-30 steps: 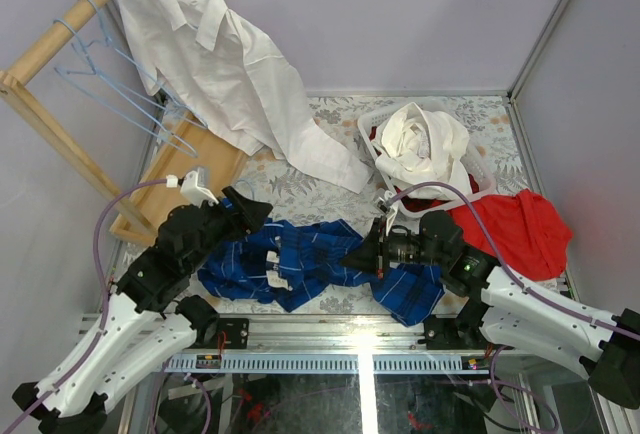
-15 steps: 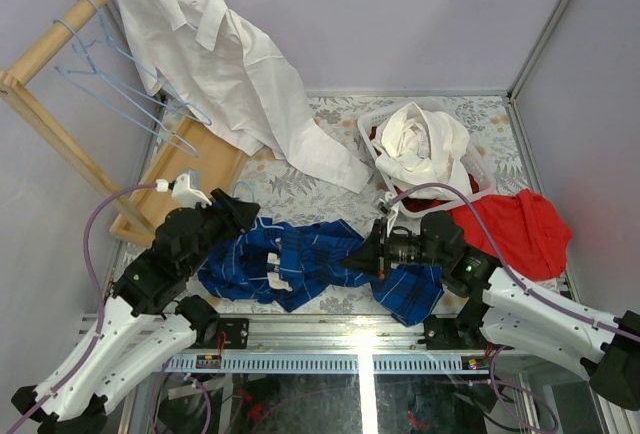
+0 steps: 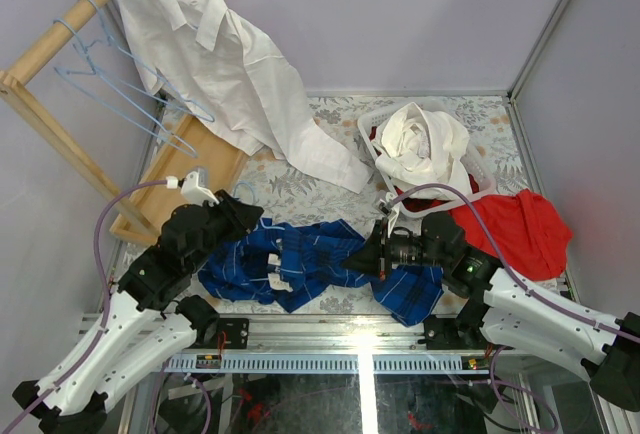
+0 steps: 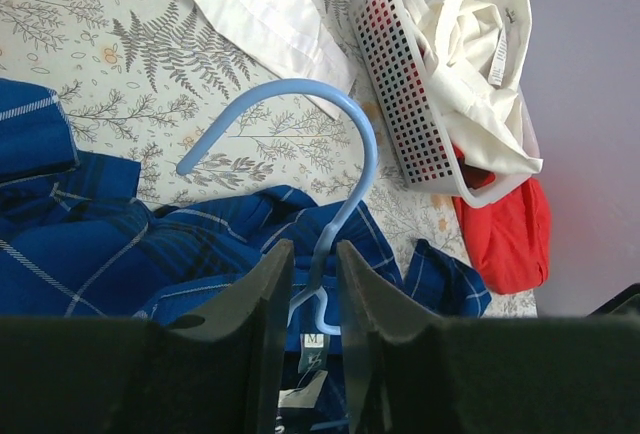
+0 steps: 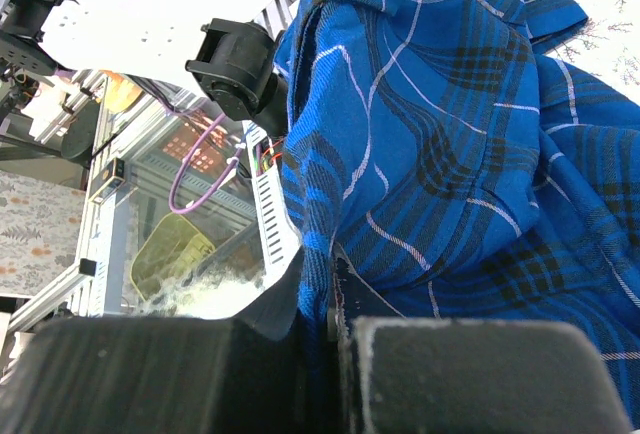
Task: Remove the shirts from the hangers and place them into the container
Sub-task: Remove the shirt from the hanger.
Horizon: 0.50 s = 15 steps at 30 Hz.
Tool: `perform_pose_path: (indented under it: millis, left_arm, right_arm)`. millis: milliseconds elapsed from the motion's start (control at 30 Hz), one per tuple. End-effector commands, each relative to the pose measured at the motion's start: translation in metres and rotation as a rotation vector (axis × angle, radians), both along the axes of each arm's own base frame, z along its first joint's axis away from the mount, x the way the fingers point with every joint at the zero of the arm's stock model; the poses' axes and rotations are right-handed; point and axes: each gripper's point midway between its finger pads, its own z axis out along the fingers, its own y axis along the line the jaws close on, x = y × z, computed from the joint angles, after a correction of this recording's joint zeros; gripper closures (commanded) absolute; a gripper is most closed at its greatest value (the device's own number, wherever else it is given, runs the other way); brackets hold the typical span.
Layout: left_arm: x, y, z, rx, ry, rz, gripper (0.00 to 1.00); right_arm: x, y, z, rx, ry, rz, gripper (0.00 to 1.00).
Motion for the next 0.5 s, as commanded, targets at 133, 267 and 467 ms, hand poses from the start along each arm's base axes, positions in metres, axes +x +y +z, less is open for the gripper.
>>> perform_pose_path:
  millis: [133, 267, 467]
  left_arm:
    - [0.006, -0.009, 0.010, -0.014, -0.048, -0.033, 0.99]
    - [0.006, -0.006, 0.012, 0.001, -0.065, -0.029, 1.00]
    - [0.008, 0.008, 0.023, 0.107, -0.082, -0.006, 1.00]
  right_arm:
    - [-0.004, 0.001, 0.040, 0.098, -0.079, 0.024, 0.89]
    - [0.008, -0.005, 0.041, 0.044, -0.110, -0.047, 0.49]
    - [0.043, -0.029, 0.047, -0.168, -0.214, -0.228, 0.32]
